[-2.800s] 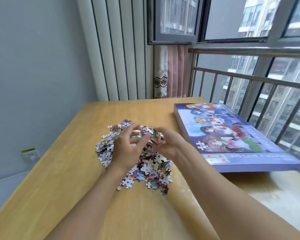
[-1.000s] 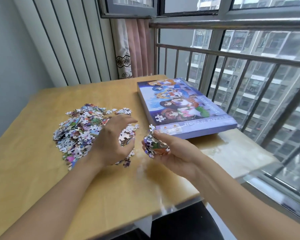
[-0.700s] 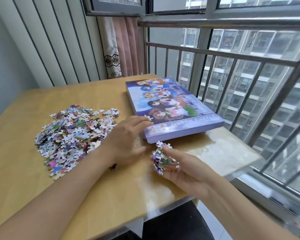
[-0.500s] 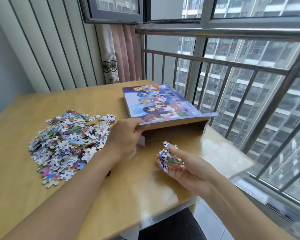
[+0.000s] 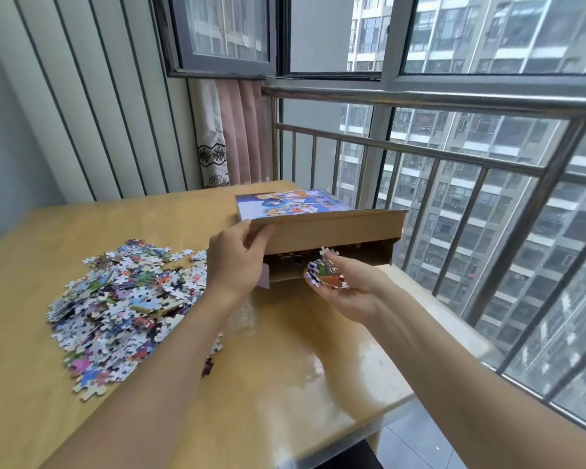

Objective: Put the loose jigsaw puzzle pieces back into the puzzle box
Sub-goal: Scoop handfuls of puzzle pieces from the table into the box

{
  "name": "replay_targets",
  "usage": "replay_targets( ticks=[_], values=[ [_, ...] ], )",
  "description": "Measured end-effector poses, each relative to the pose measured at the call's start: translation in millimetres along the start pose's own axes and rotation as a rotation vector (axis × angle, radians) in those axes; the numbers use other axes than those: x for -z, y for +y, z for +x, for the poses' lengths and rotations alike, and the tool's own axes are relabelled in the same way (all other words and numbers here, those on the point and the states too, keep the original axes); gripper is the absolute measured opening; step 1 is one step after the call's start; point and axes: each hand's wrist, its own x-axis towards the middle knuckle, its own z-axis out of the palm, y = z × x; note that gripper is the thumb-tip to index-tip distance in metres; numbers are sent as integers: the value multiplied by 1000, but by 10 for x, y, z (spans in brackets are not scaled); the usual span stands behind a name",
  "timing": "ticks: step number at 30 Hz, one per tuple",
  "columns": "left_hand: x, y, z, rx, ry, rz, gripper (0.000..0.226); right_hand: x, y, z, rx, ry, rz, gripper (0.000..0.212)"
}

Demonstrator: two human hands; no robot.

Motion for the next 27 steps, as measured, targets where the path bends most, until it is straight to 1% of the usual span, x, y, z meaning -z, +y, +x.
replay_targets(
  ticks=[2, 4, 6, 8, 11, 13, 15, 19, 22, 25, 27],
  values=[
    [23, -10, 24, 0, -10, -3, 27, 10, -2, 17, 0, -10, 8, 26],
    [32, -39, 28, -14, -17, -13, 32, 16, -4, 33, 3, -13, 16, 32],
    [26, -50, 11, -27, -30, -24, 33, 4, -15, 36, 19, -19, 6, 29],
    [22, -43, 2, -32, -43, -31, 32, -18, -36, 37, 42, -22, -15, 21],
    [3, -44, 12, -32, -50, -40, 41, -56, -70, 60, 43, -21, -6, 15],
    [-11, -41, 11, -34, -61, -45, 36, -89, -87, 93, 67, -8, 15, 18],
    [-16, -25, 19, -23, -63, -57, 35, -125, -93, 175, 131, -3, 12, 27],
    [10, -12, 117, 2, -37, -71, 55, -199, -93, 329, 272, -39, 1, 37],
    [30, -39, 163, 15, -38, -106, 56, -233, -109, 381, 330, -57, -93, 31],
    [-3, -51, 121, 13, -53, -108, 40, -185, -105, 490, 359, 19, -214, 29],
    [-14, -64, 88, 5, -55, -104, 37, -92, -87, 568, 390, 62, -390, 30]
  ],
)
